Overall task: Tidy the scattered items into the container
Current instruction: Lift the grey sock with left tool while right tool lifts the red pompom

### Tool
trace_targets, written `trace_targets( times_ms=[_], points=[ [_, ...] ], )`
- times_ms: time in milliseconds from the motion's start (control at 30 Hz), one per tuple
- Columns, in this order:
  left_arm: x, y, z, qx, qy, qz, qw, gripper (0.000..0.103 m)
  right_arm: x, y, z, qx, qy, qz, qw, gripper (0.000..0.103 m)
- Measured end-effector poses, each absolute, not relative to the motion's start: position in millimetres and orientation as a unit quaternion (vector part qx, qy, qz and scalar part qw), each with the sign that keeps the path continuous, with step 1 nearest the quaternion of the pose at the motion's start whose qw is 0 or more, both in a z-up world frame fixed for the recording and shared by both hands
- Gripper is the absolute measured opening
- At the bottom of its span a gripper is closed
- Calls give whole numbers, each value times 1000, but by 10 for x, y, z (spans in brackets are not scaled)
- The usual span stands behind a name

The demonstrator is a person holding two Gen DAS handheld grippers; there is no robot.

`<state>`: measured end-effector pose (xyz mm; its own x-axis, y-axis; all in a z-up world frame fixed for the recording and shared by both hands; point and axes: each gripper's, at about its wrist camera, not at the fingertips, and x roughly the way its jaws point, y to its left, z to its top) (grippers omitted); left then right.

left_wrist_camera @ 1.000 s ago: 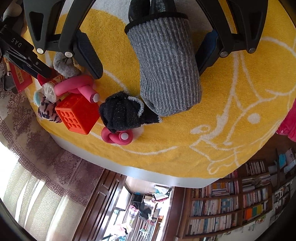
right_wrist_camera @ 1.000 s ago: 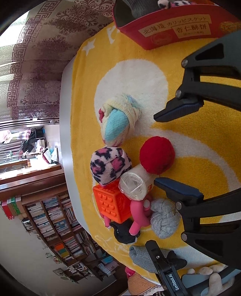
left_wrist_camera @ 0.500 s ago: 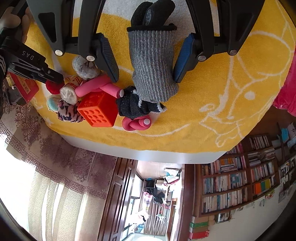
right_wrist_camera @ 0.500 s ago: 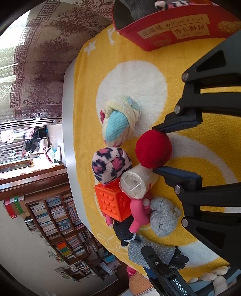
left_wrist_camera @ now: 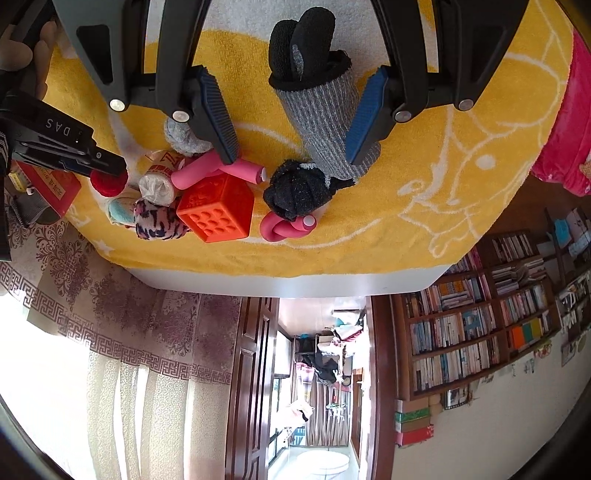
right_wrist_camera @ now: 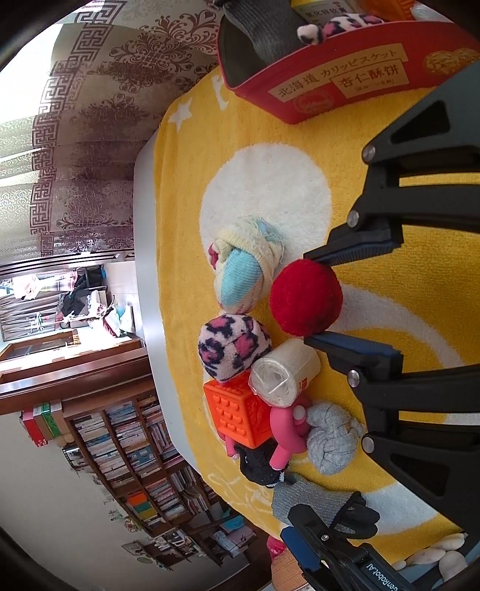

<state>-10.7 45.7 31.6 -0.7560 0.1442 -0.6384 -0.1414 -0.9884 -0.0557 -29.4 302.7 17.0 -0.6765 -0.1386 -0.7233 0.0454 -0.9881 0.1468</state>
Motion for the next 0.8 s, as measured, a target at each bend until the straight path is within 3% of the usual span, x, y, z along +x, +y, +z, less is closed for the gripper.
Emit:
trace_targets(
  times_ms=[800],
  points=[
    [-77, 328, 351, -348, -49, 931, 96, 63, -178, 3128, 293, 364, -64, -929, 25, 40]
  ],
)
